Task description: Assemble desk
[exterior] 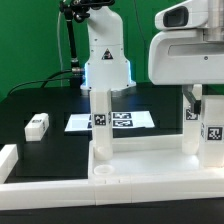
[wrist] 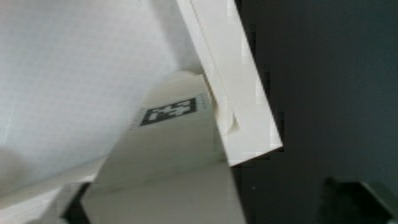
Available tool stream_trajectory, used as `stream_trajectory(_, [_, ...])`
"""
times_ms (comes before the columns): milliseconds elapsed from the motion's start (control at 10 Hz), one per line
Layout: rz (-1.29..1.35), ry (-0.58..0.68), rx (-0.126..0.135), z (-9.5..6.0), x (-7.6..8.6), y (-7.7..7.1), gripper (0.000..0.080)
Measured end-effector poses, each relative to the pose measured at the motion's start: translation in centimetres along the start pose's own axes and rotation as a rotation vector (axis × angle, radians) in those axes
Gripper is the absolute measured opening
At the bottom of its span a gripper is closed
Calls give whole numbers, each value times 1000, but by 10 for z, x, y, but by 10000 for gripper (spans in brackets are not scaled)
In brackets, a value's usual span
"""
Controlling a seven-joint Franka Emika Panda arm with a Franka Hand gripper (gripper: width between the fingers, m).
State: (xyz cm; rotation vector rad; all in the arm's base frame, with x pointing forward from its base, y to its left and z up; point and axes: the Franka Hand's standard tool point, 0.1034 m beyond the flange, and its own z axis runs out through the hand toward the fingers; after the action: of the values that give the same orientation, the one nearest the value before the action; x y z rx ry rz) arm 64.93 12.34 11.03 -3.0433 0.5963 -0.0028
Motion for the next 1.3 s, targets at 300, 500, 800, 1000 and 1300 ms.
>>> stream_trajectory(300, [103, 5, -10, 0, 5, 8, 301])
stream_trajectory(500, [235, 7, -12, 0, 6, 11, 301])
stream_trajectory(800, [737, -3, 18, 1, 6, 17, 295])
stream_trajectory(1000, [1053, -20, 70, 1, 2, 17, 295])
stream_trajectory(1300, [1294, -28, 95, 1, 0, 18, 295])
